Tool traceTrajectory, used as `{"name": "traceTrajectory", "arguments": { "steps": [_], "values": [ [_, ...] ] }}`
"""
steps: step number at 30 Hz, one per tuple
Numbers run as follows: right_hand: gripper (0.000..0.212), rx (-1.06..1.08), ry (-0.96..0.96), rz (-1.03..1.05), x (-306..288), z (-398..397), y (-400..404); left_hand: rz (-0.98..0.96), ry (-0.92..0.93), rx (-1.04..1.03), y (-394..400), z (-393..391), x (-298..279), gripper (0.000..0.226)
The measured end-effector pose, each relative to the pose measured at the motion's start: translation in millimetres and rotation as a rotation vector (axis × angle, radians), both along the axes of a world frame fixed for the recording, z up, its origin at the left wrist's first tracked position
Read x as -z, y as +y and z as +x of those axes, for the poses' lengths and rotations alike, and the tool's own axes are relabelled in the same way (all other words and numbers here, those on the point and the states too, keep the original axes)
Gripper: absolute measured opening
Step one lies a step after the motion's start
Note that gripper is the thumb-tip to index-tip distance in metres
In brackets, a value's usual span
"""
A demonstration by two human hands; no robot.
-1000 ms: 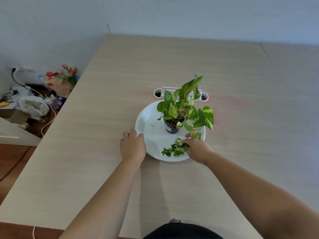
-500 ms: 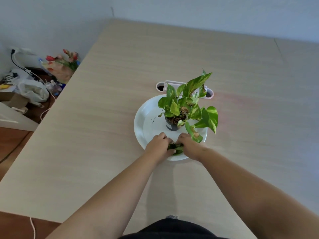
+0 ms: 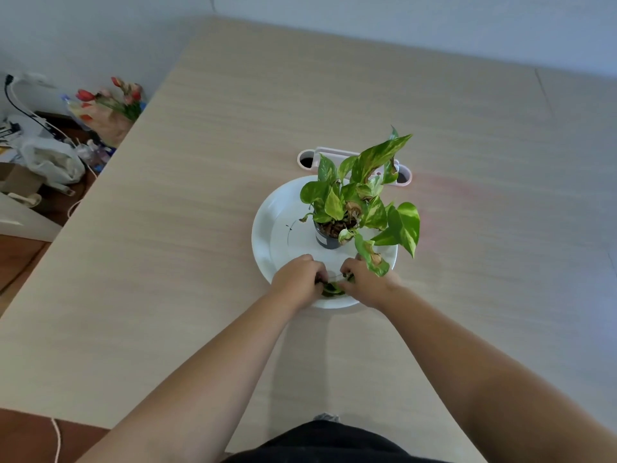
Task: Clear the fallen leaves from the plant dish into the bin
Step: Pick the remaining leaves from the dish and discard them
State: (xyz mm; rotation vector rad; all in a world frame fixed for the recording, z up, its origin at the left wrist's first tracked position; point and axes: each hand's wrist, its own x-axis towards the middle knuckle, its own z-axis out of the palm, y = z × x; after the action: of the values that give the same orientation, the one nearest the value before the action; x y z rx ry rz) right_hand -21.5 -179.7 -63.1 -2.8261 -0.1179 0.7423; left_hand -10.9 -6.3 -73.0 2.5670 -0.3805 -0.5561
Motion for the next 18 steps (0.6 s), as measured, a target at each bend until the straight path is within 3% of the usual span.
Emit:
{"name": "traceTrajectory", "arguments": {
  "steps": [4, 10, 15, 18],
  "values": [
    [0.049, 0.086, -0.040, -0.027, 0, 1, 11, 0.085, -0.019, -0.072, -9, -7, -6, 0.019],
    [0.022, 0.107, -0.047, 0.023, 4, 4, 11, 0.223, -0.029, -0.077, -9, -6, -3, 0.024],
    [0.027, 0.128, -0.034, 0.047, 3, 4, 4, 0.201, -0.033, -0.094, -3, -2, -4, 0.016],
    [0.026, 0.213, -0.054, 0.110, 1, 2, 5, 0.307, -0.050, -0.052, -8, -4, -7, 0.031]
  ]
}}
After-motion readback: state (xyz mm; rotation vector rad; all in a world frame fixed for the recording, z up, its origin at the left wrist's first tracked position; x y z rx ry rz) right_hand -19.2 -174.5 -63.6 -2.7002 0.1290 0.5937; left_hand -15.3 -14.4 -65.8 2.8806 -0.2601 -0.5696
